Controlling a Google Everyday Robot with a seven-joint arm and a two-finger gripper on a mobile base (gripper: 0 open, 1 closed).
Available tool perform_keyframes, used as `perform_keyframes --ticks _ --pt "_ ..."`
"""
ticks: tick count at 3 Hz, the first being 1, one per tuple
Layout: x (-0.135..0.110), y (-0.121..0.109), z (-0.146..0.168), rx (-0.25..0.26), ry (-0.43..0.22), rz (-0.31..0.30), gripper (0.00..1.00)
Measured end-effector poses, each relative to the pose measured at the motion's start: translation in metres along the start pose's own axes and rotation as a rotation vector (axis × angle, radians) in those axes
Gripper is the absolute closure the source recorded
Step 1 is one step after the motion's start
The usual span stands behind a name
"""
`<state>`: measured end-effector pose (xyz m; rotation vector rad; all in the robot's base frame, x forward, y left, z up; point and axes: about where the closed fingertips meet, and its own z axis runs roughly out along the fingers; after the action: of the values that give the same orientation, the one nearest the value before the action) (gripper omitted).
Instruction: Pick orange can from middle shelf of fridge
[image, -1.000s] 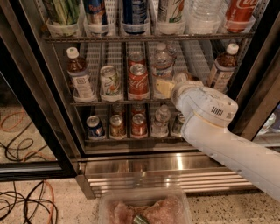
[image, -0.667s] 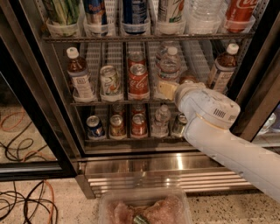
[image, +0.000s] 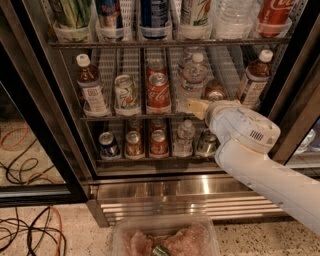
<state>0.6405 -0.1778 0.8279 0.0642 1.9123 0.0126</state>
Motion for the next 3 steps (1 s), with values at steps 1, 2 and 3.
perform_keyframes --ticks 1,2,3 --pt "0.0 -0.007 0.001 0.016 -0.002 0.002 0.17" --pt "-0.006 -0.012 0.003 0.026 -0.011 0.008 0.17" --pt "-0.015 -0.017 0.007 0.038 -0.022 0.018 0.18"
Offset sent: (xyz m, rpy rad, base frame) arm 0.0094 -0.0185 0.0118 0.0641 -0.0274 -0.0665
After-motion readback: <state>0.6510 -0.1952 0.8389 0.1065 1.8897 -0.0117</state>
